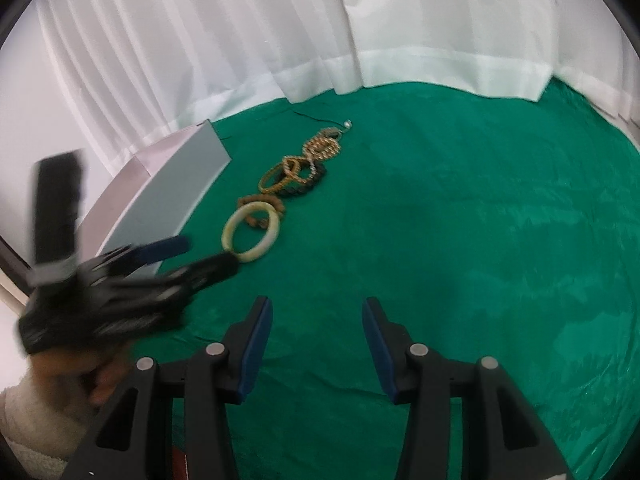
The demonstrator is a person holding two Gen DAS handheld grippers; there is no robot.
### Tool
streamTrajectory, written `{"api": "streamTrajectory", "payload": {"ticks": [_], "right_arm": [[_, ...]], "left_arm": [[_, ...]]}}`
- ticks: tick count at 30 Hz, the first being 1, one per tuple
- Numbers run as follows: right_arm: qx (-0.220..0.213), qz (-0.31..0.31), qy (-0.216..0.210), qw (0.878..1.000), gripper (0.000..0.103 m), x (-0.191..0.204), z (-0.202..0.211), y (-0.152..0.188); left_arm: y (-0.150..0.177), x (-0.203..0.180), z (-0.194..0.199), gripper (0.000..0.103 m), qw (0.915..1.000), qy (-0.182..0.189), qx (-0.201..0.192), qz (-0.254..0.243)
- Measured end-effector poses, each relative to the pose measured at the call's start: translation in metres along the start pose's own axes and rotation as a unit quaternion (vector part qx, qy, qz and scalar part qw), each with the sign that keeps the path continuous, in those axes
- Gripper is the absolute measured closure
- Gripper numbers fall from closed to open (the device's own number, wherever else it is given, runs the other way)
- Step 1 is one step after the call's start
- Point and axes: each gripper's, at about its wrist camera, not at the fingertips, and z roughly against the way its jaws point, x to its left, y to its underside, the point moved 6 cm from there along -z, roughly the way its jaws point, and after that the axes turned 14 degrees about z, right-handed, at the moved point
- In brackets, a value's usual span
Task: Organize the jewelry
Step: 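Move both open tools back over the remaining jewelry, then grasp the jade bangle with the left tool while the right tool grasps the gold chain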
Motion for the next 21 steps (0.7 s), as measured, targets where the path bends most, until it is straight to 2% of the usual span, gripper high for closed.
{"api": "streamTrajectory", "payload": {"ticks": [1,4,5,7,10,11,13,17,21], "right_arm": [[0.001,-0.004,0.000,1.000,0.055,-0.003,-0.001,0.002],[0.003,-0.012,-0.002,1.000,0.055,-0.012,-0.004,0.005],[0.003,-0.014,-0.003,1.000,0.055,-0.014,-0.004,0.006],[0.003,-0.018,-0.006,1.000,0.055,-0.017,-0.006,0.006],[0.001,-0.020,-0.009,1.000,0.055,-0.020,-0.009,0.005],[0.001,-0.019,-0.010,1.000,0.055,-0.021,-0.010,0.004],[0.001,-0.013,-0.012,1.000,0.055,-0.022,-0.012,0.000],[0.002,0.006,-0.016,1.000,0.055,-0.021,-0.019,-0.017],[0.010,0.041,-0.028,0.999,0.055,-0.015,-0.033,-0.044]], "left_arm": [[-0.001,0.000,-0.010,0.021,1.0000,-0.003,0.006,-0.002],[-0.003,0.003,-0.035,0.035,0.9996,-0.006,0.028,0.004],[-0.003,0.004,-0.041,0.037,0.9994,-0.007,0.034,0.008],[-0.002,0.007,-0.053,0.050,0.9987,-0.012,0.046,0.017],[-0.001,0.006,-0.058,0.061,0.9989,-0.022,0.039,0.009],[-0.002,0.005,-0.058,0.067,0.9990,-0.026,0.036,0.005],[-0.001,0.006,-0.058,0.093,0.9988,-0.040,0.029,-0.003],[0.000,0.018,-0.051,0.094,0.9988,-0.024,0.031,0.030],[0.005,0.032,-0.028,0.095,0.9978,-0.004,0.024,0.062]]}}
